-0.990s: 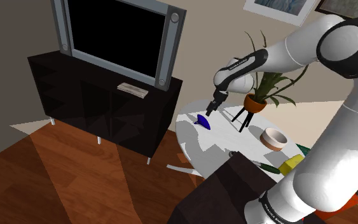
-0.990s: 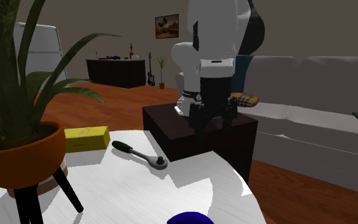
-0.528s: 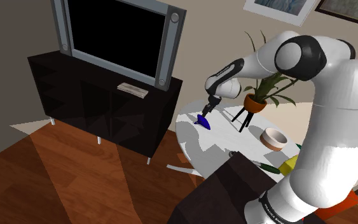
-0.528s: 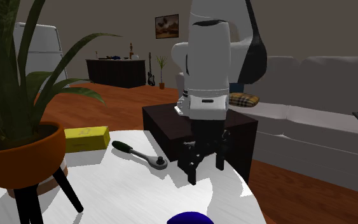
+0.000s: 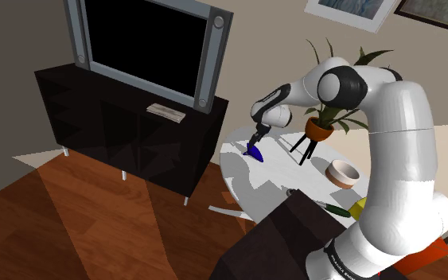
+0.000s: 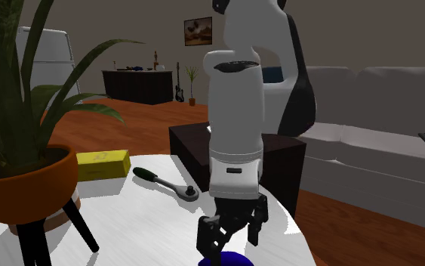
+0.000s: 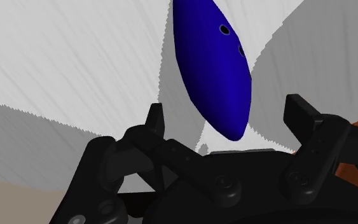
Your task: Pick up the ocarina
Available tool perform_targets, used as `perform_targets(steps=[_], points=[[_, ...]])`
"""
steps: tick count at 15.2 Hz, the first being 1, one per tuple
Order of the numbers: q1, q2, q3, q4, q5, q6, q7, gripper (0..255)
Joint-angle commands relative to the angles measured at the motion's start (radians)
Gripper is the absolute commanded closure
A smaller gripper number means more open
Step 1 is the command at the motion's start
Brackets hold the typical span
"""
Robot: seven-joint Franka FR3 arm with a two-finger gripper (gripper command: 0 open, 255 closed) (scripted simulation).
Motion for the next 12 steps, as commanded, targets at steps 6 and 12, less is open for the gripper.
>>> perform_targets(steps=[6,12], points=[[-0.018,0.080,0.022,0.036,0.017,0.045,-0.015,0],[-0.018,0.080,0.022,0.038,0.017,0.044,-0.014,255]])
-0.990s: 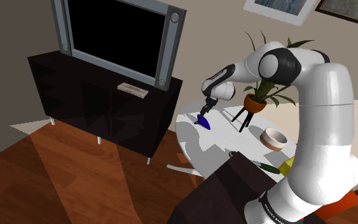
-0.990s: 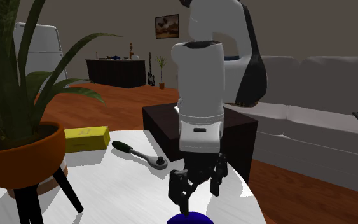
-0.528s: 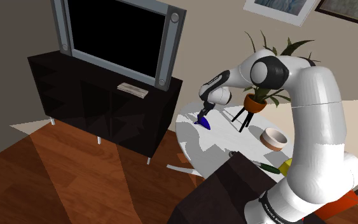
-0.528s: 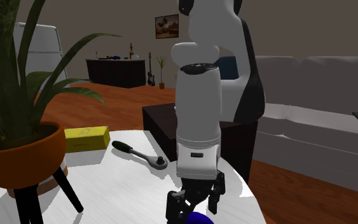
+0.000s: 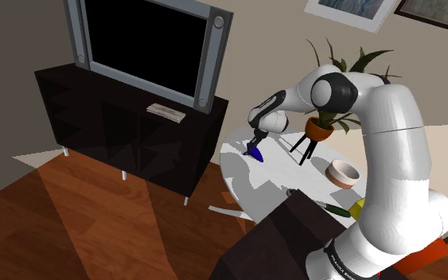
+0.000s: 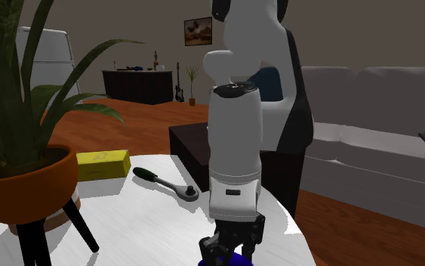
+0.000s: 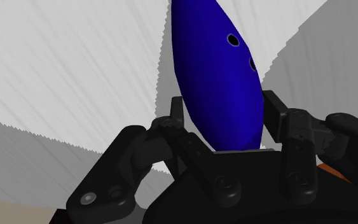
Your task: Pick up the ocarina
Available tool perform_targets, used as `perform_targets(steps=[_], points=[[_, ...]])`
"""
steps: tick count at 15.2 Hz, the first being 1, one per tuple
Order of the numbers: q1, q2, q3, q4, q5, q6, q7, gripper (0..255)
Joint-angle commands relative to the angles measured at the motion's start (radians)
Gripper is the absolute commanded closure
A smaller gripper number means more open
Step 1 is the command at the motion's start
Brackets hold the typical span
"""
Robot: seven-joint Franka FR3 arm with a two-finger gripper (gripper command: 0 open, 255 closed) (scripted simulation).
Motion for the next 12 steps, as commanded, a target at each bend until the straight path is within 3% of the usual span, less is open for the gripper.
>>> perform_targets(steps=[1,12], points=[[0.000,0.002,0.000,0.000,0.000,0.000,0.000,255],[0.018,-0.079,-0.023,-0.032,-0.018,-0.049,0.014,255]])
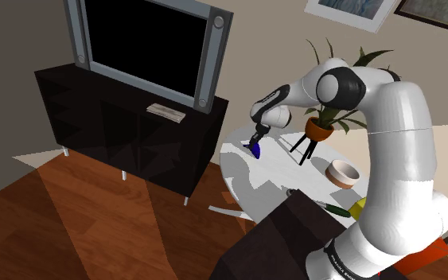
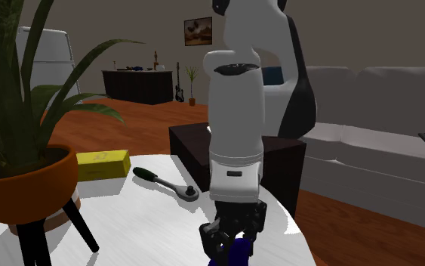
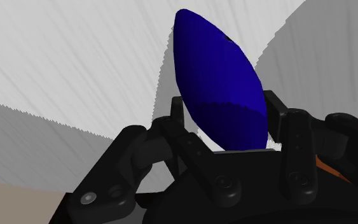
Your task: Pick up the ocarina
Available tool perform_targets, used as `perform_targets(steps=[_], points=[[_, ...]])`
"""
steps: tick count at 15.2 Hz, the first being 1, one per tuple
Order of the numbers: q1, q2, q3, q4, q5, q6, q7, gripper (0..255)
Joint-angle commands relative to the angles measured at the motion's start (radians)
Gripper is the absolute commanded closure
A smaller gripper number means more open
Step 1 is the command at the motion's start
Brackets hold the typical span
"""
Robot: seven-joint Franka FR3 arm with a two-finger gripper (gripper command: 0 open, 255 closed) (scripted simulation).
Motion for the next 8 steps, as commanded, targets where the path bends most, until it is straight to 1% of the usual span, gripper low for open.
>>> perform_targets(steps=[1,8], points=[[0.004,-0.024,-0.007,-0.009,-0.006,-0.015,0.003,255],[0.021,-0.098,-0.030,-0.028,-0.028,-0.071,0.021,255]])
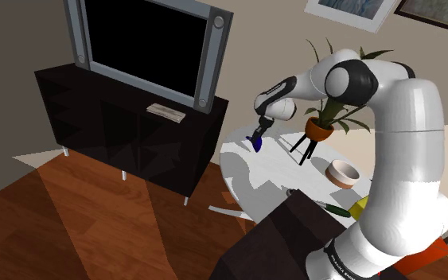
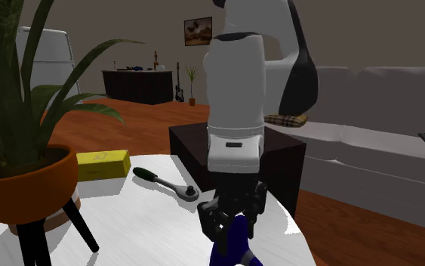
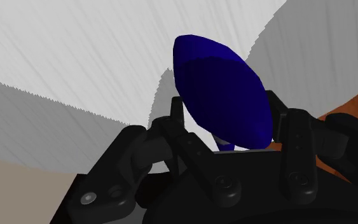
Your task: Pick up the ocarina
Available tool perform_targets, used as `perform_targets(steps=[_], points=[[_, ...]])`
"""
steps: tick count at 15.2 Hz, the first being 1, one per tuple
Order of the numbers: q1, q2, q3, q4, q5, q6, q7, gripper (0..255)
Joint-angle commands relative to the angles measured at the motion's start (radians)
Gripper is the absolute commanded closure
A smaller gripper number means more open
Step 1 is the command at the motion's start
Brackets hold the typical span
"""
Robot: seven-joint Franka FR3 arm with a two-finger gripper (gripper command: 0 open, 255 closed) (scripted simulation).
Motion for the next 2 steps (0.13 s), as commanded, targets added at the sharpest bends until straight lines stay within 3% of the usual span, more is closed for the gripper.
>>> perform_targets(steps=[1,2], points=[[0.005,-0.012,-0.004,-0.003,-0.004,-0.009,0.006,255],[0.005,-0.012,-0.004,-0.003,-0.004,-0.009,0.006,255]])
